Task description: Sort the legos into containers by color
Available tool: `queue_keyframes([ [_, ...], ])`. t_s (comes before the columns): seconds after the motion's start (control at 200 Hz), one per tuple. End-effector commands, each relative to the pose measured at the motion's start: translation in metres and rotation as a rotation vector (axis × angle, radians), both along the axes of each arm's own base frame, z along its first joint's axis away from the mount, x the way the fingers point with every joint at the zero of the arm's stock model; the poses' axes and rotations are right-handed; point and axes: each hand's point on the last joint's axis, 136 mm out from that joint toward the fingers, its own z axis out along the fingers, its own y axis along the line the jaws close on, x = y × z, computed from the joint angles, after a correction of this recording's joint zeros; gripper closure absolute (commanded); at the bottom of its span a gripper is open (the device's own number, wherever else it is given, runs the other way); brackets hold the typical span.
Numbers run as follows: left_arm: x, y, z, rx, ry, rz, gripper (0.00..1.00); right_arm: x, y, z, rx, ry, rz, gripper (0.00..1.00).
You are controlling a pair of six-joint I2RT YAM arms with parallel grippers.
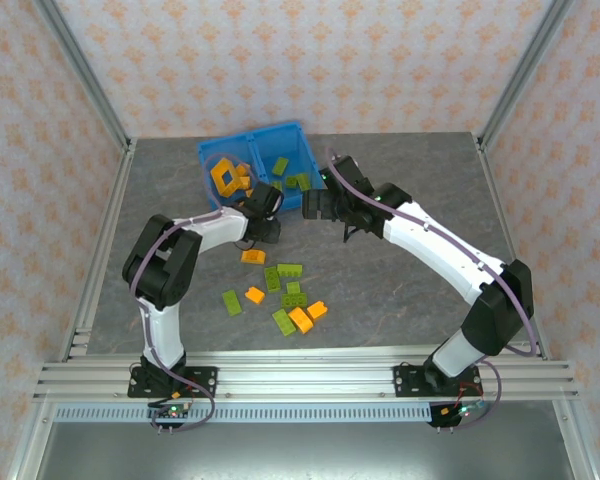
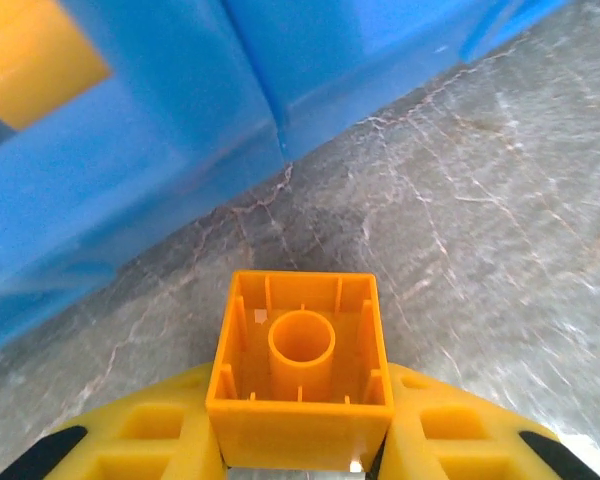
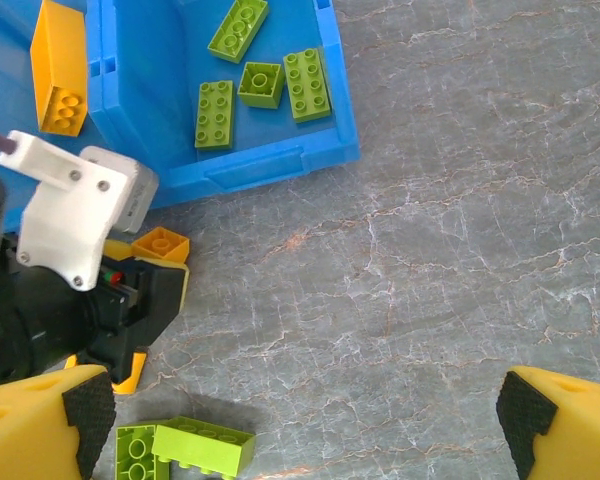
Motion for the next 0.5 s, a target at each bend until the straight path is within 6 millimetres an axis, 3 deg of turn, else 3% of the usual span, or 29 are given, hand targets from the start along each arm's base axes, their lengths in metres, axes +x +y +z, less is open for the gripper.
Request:
queue_keyframes([
  [0.0, 0.004, -0.008, 0.066, -0.064, -0.136, -0.013, 0.72, -0.003, -0.008, 0.013, 0.012, -0.022, -0.022, 0.01],
  [0.07, 0.007, -0.002, 0.1, -0.057, -0.208, 0.007, 0.72, -0.003, -0.008, 0.014, 0.013, -0.023, -0.023, 0.01],
  [0.135, 0.015, 0.015, 0.125, 0.009, -0.266, 0.073, 0.72, -0.002, -0.007, 0.013, 0.015, -0.025, -0.023, 0.01],
  [0.24, 0.033, 0.045, 0.147, 0.12, -0.302, 0.179, 0.74, -0.002, -0.006, 0.013, 0.025, -0.025, -0.022, 0.01],
  [0.37, 0.061, 0.07, 0.145, 0.119, -0.295, 0.291, 0.75, -0.004, -0.007, 0.011, 0.026, -0.015, -0.024, 0.01],
  [0.48, 0.082, 0.08, 0.13, 0.091, -0.252, 0.344, 0.75, -0.008, -0.012, 0.012, 0.026, -0.02, -0.034, 0.01],
  [0.49, 0.085, 0.079, 0.121, 0.095, -0.235, 0.344, 0.75, -0.008, -0.011, 0.013, 0.028, -0.023, -0.034, 0.01],
])
